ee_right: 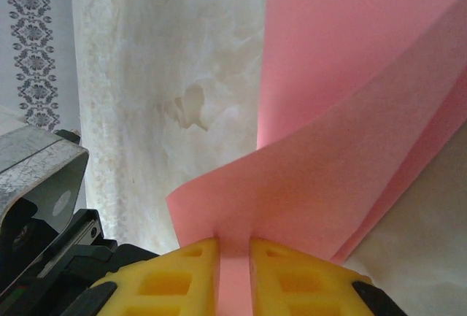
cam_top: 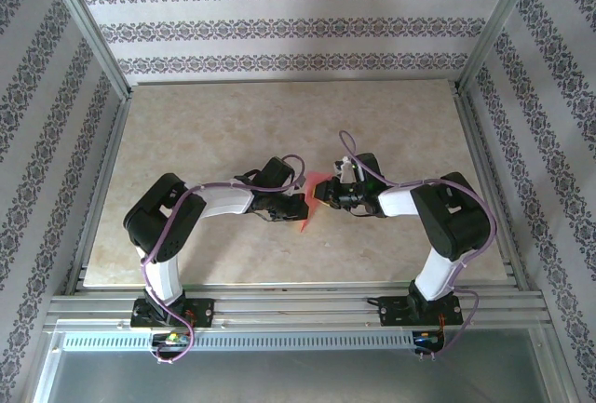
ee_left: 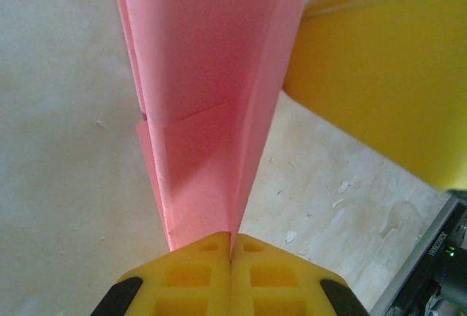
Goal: Fold a paper plane with a square sheet of paper (pick it up from the middle)
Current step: Fold the wing for the fifth time at the center of the table.
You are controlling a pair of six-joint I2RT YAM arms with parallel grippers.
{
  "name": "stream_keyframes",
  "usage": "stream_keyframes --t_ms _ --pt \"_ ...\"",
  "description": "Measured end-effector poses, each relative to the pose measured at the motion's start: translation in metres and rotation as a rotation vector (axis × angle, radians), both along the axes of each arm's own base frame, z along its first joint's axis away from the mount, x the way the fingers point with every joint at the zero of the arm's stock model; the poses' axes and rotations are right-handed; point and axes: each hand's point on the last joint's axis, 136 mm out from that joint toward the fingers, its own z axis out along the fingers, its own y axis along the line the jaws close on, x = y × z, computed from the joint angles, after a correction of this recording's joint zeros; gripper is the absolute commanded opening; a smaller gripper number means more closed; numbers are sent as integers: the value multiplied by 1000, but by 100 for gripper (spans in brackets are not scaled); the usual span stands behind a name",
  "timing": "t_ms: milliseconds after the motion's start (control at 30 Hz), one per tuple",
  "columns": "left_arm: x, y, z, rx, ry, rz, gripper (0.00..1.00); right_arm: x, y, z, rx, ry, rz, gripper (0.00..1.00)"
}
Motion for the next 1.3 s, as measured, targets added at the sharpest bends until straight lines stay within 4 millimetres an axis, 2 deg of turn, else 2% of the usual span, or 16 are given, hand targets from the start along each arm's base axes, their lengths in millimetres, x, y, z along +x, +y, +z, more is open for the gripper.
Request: stream_keyframes --t_ms 267,600,933,1100,1300 --pt "-2 1 -7 9 20 1 1 -1 -2 -10 -17 22 -8 19" --pt "-2 1 -9 12 23 1 2 2 -4 -12 -33 18 -24 19" --pt "0 0 -8 15 26 1 2 -5 2 14 -33 -53 0 18" --pt "0 -1 -9 20 34 1 3 -13 8 7 -48 -33 19 17" --pt "0 -1 -8 27 43 1 3 -12 4 -6 -86 -13 -6 17"
